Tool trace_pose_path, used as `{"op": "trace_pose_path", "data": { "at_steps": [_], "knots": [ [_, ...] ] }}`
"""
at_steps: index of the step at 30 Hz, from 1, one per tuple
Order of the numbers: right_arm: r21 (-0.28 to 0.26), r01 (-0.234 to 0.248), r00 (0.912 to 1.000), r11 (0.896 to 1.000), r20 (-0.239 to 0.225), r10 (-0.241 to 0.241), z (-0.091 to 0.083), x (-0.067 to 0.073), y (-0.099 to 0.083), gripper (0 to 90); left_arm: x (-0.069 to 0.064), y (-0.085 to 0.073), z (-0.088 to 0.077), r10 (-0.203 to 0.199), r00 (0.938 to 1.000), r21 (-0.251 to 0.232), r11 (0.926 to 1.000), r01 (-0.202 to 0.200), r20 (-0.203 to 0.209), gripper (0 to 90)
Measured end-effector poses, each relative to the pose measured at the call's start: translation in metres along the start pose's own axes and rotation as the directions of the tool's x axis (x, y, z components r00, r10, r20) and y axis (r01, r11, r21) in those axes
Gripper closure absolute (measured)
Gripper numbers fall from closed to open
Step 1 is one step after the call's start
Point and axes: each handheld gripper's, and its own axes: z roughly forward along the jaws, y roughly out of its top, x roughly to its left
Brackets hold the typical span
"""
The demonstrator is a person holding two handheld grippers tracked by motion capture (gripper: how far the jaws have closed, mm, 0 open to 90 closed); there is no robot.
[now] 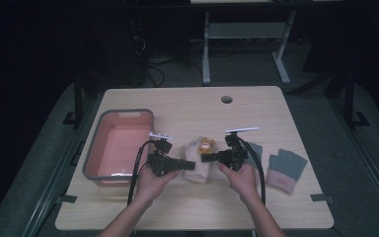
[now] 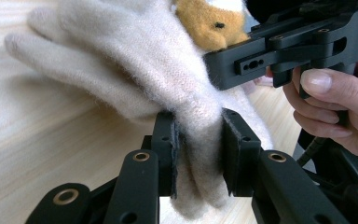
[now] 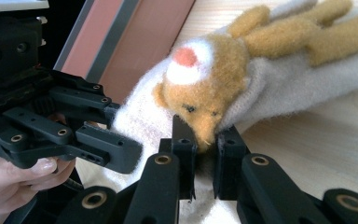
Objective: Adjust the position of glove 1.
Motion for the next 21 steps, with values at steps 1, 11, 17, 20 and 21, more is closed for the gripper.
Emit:
{"op": "trace_pose_path", "data": {
  "at_steps": [1,11,17,20,21],
  "knots": [
    [-0.006,-0.001,1.0000,1.000,-0.006,0.001,-0.002,0.001,0.001,81.7,-0.001,0.001,0.000,0.000,1.0000,-0.001,1.0000,0.000,0.003,69.5],
    [-0.022,0.015,0.9994,1.000,-0.031,-0.016,-0.011,0.011,0.015,82.0,-0.006,0.015,-0.016,0.017,0.9997,-0.019,0.9997,-0.017,0.015,69.5],
    [-0.030,0.026,0.9986,0.999,-0.044,-0.028,-0.009,0.021,0.024,82.1,-0.007,0.021,-0.028,0.032,0.9995,-0.033,0.9989,-0.032,0.005,69.5],
    [-0.029,0.039,0.9984,0.999,-0.041,-0.040,-0.010,0.025,0.028,82.1,-0.006,0.023,-0.031,0.028,0.9995,-0.044,0.9986,-0.028,0.012,69.5],
    [-0.030,0.039,0.9983,0.999,-0.042,-0.040,-0.010,0.026,0.029,82.1,-0.006,0.023,-0.033,0.029,0.9995,-0.045,0.9986,-0.028,0.014,69.5]
  ]
}}
